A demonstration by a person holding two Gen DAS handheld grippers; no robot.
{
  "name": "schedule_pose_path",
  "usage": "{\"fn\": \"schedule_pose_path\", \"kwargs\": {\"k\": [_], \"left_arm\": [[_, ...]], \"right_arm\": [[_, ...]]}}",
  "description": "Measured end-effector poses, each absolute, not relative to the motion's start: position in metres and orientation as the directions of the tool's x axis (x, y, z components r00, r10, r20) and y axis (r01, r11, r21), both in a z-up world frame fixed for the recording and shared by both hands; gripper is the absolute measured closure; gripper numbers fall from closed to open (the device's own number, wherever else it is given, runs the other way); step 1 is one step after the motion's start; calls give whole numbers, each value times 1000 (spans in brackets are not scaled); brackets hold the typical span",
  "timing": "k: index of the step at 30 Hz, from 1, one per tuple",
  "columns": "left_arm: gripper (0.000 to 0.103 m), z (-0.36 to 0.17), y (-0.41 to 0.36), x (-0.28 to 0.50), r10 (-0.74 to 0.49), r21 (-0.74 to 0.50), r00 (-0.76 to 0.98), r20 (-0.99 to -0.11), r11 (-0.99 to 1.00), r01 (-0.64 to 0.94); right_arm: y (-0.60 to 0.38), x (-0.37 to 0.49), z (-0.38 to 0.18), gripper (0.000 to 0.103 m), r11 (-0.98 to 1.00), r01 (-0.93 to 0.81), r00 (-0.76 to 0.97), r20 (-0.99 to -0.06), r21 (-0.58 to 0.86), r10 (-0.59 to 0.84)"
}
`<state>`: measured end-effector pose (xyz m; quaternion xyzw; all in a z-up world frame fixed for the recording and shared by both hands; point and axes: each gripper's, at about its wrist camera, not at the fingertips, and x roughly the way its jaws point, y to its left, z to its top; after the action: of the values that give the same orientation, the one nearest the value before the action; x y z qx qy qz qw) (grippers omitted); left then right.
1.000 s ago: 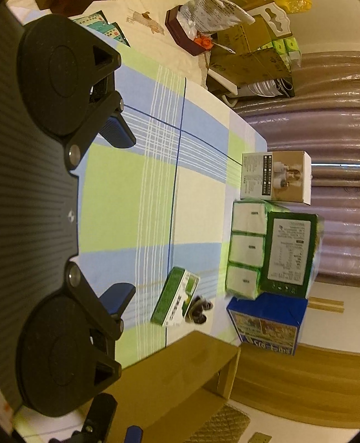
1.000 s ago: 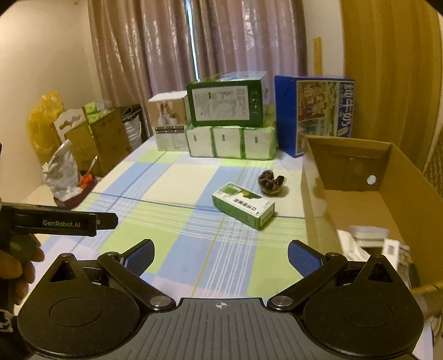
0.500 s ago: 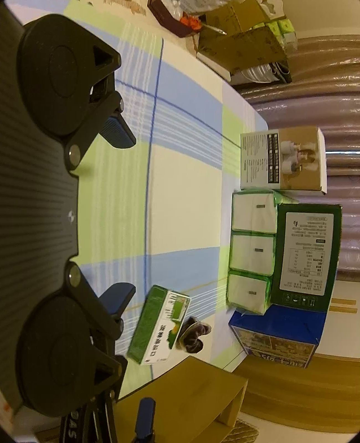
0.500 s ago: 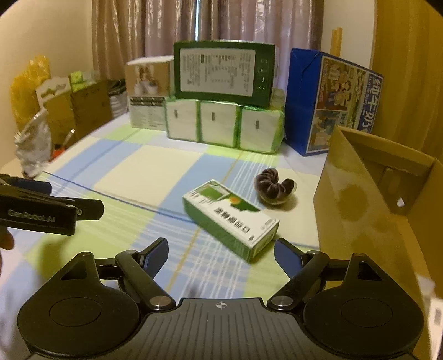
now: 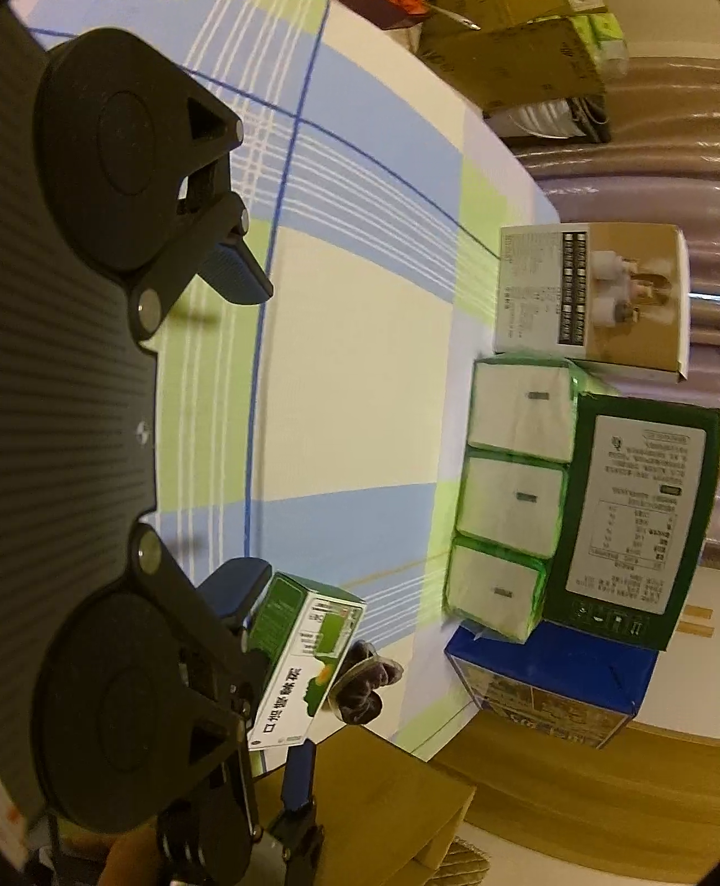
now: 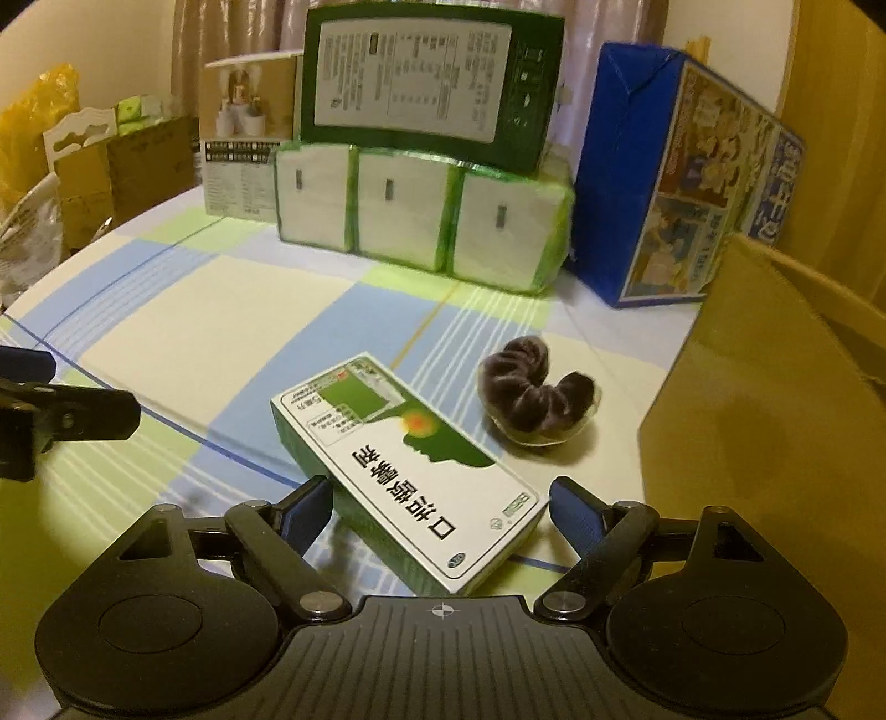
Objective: Organize objects
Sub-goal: 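Grasp the green-and-white medicine box with left tool while right tool approaches the scrunchie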
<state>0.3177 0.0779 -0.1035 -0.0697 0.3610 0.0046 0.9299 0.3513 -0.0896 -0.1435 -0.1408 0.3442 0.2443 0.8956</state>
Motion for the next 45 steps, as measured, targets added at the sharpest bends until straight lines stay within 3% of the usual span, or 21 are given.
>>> {"fn": "schedule_pose_path", "kwargs": {"k": [2, 4, 8, 12, 19, 24, 28, 30, 45], "left_arm": [[7, -103, 80, 318, -43, -127, 741, -670, 990, -57], [7, -101, 82, 317, -44, -134, 745, -666, 989, -61], [7, -100, 89, 316, -44, -152, 745, -665, 985, -77], [7, -100, 90, 317, -55, -164, 747, -663, 984, -74], [12, -99, 63, 333, -147, -138, 742, -655, 988, 74], [32, -105, 31, 350, -233, -130, 703, -672, 972, 198], [39, -114, 10, 364, -256, -103, 673, -694, 961, 258], [49, -118, 6, 369, -252, -94, 660, -707, 959, 266], [52, -111, 65, 357, -95, -38, 700, -708, 995, 96]], "right_arm": [[-90, 352, -144, 26, 845, -533, 621, -702, -51, 349], [-87, 348, -142, 37, 835, -550, 584, -720, -10, 376], [-77, 335, -136, 39, 765, -632, 477, -714, 128, 513], [-72, 322, -134, 39, 681, -717, 414, -694, 150, 589], [-93, 320, -140, 38, 786, -618, 533, -732, 6, 425], [-110, 326, -147, 38, 818, -575, 542, -741, 18, 397], [-113, 325, -149, 38, 815, -580, 556, -728, 5, 400], [-112, 326, -150, 38, 815, -580, 564, -723, -3, 399], [-90, 353, -131, 38, 884, -449, 772, -554, -129, 312]]}}
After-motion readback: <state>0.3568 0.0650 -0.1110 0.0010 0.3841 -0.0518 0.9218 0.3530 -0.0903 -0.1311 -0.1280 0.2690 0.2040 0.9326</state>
